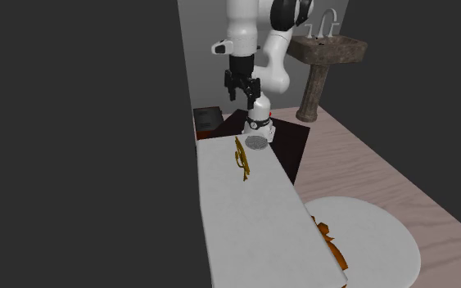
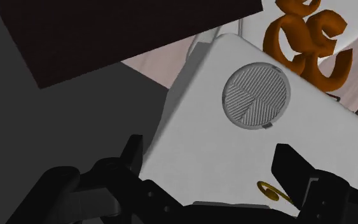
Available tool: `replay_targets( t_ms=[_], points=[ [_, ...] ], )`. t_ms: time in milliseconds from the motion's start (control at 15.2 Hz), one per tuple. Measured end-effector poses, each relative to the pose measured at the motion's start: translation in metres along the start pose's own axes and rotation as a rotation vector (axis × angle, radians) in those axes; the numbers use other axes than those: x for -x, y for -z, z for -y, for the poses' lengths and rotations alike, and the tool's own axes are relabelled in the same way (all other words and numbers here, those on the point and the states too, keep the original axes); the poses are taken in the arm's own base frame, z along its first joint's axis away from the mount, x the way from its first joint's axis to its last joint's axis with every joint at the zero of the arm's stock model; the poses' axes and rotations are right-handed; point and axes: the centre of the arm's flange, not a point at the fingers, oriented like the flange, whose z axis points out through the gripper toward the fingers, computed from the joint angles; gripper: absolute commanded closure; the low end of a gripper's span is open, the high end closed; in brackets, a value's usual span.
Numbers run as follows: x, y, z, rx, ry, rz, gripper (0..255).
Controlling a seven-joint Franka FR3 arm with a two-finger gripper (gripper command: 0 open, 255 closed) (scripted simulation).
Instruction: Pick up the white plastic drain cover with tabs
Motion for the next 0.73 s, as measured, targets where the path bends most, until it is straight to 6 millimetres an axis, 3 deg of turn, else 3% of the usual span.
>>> replay_targets(
  t_ms=[396, 726],
  points=[
    [-0.01, -0.06, 0.059, 0.053, -0.341, -0.004, 0],
    [-0.013, -0.093, 0.072, 0.066, -0.437, -0.005, 0]
  ],
)
